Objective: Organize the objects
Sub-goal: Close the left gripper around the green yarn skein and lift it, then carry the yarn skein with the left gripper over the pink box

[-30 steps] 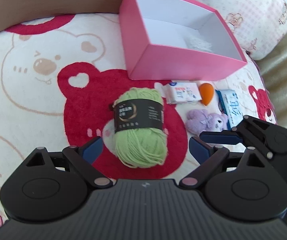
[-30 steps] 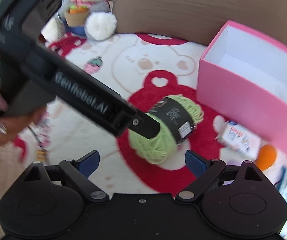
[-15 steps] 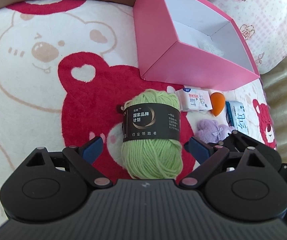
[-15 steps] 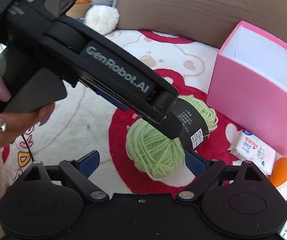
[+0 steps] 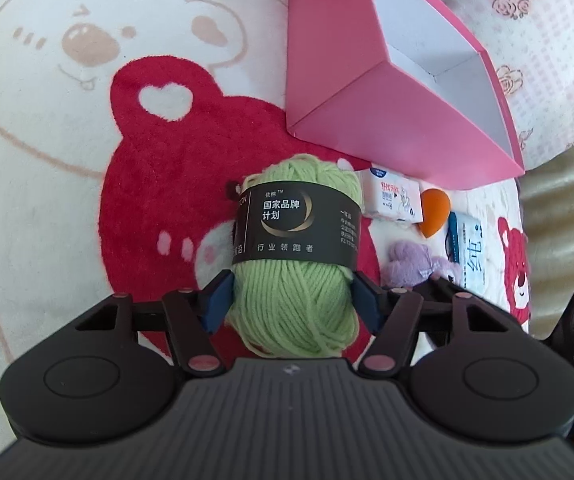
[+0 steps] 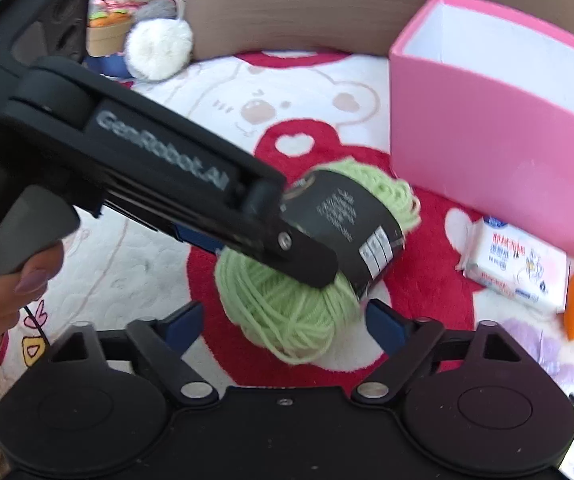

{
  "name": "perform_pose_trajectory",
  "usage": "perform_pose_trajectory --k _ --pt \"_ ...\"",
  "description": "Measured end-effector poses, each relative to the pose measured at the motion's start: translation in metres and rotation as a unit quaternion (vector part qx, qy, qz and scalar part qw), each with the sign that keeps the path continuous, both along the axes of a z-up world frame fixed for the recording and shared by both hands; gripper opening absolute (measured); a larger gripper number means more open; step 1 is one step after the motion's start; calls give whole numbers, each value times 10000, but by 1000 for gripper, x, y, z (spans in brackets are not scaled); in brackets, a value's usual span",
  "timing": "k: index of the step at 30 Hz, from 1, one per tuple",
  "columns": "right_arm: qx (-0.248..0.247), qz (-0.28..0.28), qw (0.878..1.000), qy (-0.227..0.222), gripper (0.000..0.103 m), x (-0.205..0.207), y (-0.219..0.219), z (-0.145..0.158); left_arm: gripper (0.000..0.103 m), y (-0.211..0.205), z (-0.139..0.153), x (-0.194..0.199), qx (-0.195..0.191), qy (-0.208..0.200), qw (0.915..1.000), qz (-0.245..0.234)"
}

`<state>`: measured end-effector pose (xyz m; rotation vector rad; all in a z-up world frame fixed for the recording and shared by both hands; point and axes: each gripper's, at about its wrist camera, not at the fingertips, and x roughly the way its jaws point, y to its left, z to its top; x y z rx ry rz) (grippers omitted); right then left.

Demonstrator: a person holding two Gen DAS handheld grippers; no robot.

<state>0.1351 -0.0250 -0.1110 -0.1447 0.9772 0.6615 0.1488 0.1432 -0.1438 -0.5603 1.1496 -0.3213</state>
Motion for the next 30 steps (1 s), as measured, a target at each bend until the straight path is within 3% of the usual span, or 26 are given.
perform_pose_trajectory --k 6,14,19,23,30 --pt "5 -178 9998 -102 84 5 -5 0 58 13 -19 3 -904 416 9947 275" --pt "-3 -245 9996 -123 73 5 -10 -7 57 -4 -12 0 -524 120 9984 165" --pt "-40 -128 9996 -248 64 -10 -18 -10 55 -9 -7 -3 -508 120 9985 170" --pt "-105 -100 9993 -344 62 -17 -23 -5 54 -15 0 -7 -493 85 9987 122" --pt "-95 -62 9982 -583 61 -34 -33 11 54 -29 21 -22 -265 -332 9989 -176"
